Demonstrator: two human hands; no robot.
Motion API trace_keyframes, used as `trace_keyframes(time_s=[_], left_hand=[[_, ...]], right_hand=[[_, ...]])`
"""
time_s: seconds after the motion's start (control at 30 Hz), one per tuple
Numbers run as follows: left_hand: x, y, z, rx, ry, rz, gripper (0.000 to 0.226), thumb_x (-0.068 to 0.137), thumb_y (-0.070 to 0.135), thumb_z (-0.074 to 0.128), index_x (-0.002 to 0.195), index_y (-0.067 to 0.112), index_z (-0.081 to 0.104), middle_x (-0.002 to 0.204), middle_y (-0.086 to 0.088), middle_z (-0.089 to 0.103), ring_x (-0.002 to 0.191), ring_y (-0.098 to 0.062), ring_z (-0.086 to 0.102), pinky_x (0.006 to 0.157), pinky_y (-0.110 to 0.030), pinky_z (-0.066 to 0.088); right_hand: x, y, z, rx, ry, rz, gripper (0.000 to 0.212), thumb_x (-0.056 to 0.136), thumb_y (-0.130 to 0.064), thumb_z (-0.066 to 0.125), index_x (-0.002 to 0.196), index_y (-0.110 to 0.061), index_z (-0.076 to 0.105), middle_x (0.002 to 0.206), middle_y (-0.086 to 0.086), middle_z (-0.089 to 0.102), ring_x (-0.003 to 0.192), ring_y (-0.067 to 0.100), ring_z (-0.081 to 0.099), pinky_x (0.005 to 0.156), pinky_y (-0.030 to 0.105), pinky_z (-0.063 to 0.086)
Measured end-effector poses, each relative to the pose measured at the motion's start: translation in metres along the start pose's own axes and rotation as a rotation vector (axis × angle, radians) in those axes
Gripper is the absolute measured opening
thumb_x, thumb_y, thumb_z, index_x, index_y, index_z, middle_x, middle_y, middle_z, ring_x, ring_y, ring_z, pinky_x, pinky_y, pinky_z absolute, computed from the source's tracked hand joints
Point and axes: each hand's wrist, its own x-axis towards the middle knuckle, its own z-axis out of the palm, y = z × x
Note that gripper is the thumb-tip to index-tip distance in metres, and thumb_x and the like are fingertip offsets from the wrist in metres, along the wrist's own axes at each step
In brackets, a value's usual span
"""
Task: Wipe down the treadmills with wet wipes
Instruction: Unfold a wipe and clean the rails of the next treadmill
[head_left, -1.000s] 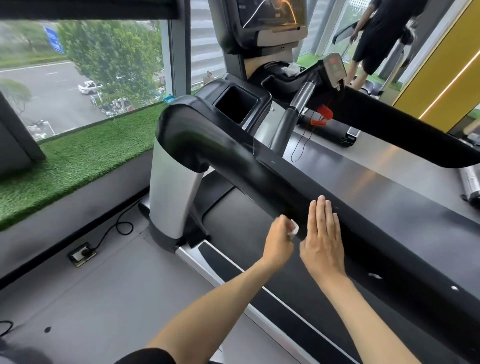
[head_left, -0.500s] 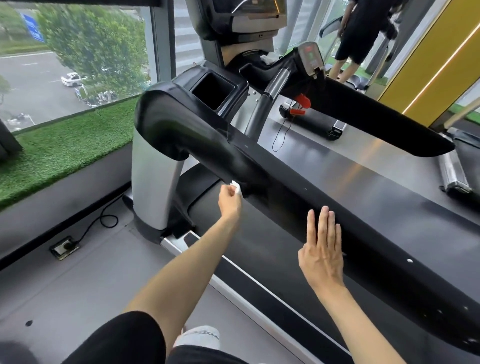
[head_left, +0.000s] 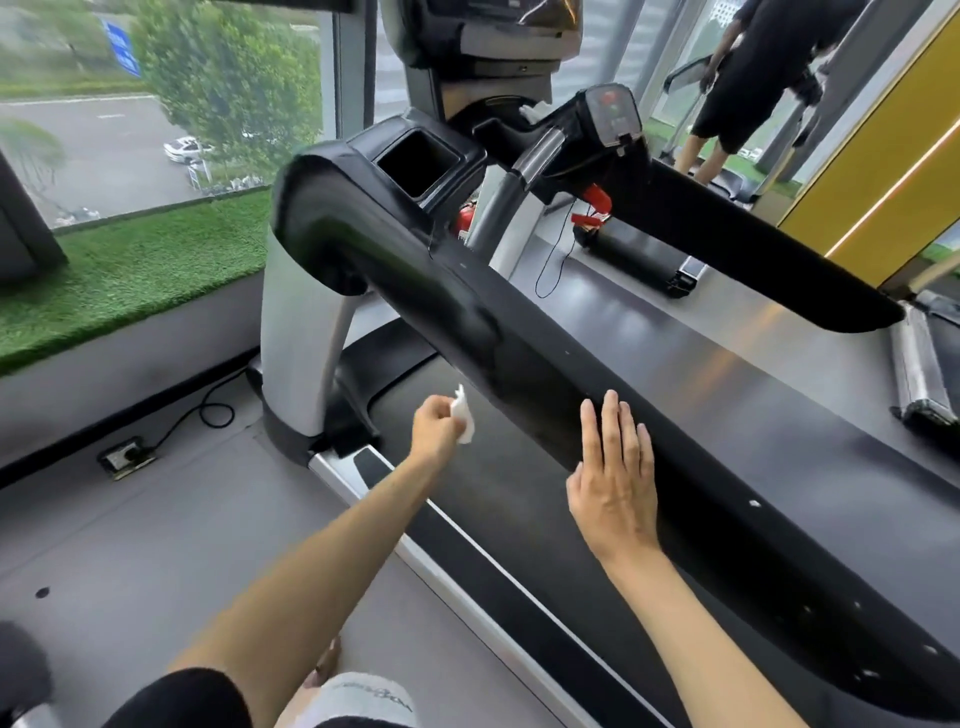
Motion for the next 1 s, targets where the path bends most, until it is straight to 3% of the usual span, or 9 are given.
trace_keyframes(time_s=[0.13,0.27,0.37,0.47,0.57,0.7,0.77,0.9,1.0], left_hand=[[0.024,0.023,0.007,-0.14,0.179,0.052,0.023,0.083,-0.01,0.05,0.095,0.009,0.051,0.085,-0.003,0.054,0.082,-0.019,0.052,0.063,-0.023,0.041],[-0.018,0.027,0.063,-0.067,0.246,0.266,0.022,0.096,0.007,0.044,0.082,0.024,0.042,0.089,-0.003,0.049,0.08,-0.021,0.048,0.07,-0.032,0.039],[-0.073,-0.006,0.094,0.118,0.077,0.484,0.027,0.088,-0.003,0.04,0.079,0.022,0.041,0.089,0.002,0.041,0.08,-0.017,0.039,0.072,-0.036,0.04],[-0.086,-0.032,0.095,0.262,-0.037,0.692,0.01,0.092,0.016,0.034,0.085,0.021,0.038,0.091,0.005,0.039,0.084,-0.013,0.035,0.075,-0.027,0.037],[-0.044,-0.016,0.084,0.155,0.128,0.554,0.022,0.095,0.008,0.029,0.075,0.017,0.032,0.082,-0.002,0.036,0.074,-0.022,0.035,0.063,-0.036,0.036],[-0.012,0.016,0.074,-0.036,0.347,0.296,0.017,0.099,0.006,0.034,0.084,0.014,0.039,0.095,-0.007,0.041,0.086,-0.025,0.045,0.076,-0.029,0.037],[-0.033,0.005,0.093,-0.025,0.348,0.336,0.011,0.097,0.005,0.035,0.09,0.012,0.041,0.094,-0.007,0.042,0.086,-0.025,0.044,0.076,-0.03,0.036],[-0.095,-0.044,0.128,0.104,0.099,0.568,0.005,0.086,0.021,0.041,0.087,0.023,0.037,0.091,-0.008,0.043,0.077,-0.017,0.038,0.067,-0.029,0.041],[-0.065,-0.021,0.105,0.102,0.212,0.532,0.019,0.095,0.014,0.035,0.082,0.027,0.037,0.089,-0.005,0.04,0.078,-0.018,0.04,0.069,-0.029,0.037]], right_hand=[[-0.006,0.009,-0.001,0.023,-0.001,0.108,0.086,0.075,-0.006,0.067,0.149,0.0,0.026,0.154,0.03,0.017,0.144,0.04,0.017,0.119,0.046,0.01],[-0.008,0.011,0.001,0.032,-0.009,0.083,0.088,0.076,-0.01,0.069,0.151,0.0,0.023,0.155,0.03,0.015,0.145,0.041,0.015,0.118,0.049,0.01],[-0.008,0.01,0.004,0.048,0.005,0.09,0.089,0.076,-0.011,0.07,0.15,0.001,0.022,0.154,0.031,0.016,0.144,0.042,0.015,0.118,0.05,0.009],[-0.008,0.01,0.008,0.043,0.03,0.089,0.088,0.076,-0.009,0.069,0.15,0.0,0.023,0.154,0.031,0.018,0.144,0.042,0.017,0.118,0.049,0.009],[-0.009,0.01,0.009,0.048,0.035,0.083,0.086,0.076,-0.01,0.067,0.15,0.0,0.024,0.154,0.031,0.018,0.143,0.042,0.018,0.118,0.048,0.009],[-0.01,0.012,0.009,0.041,0.041,0.071,0.085,0.077,-0.01,0.066,0.15,0.0,0.024,0.154,0.031,0.019,0.143,0.042,0.018,0.118,0.047,0.007],[-0.01,0.014,0.012,0.033,0.05,0.067,0.085,0.078,-0.01,0.066,0.15,0.0,0.024,0.154,0.03,0.019,0.143,0.041,0.017,0.119,0.047,0.007],[-0.011,0.017,0.017,-0.017,0.074,0.052,0.08,0.084,-0.013,0.067,0.15,0.0,0.024,0.153,0.03,0.019,0.143,0.04,0.018,0.119,0.047,0.009],[-0.011,0.016,0.017,-0.017,0.076,0.046,0.08,0.082,-0.016,0.065,0.149,0.001,0.026,0.153,0.031,0.021,0.142,0.042,0.02,0.119,0.048,0.009]])
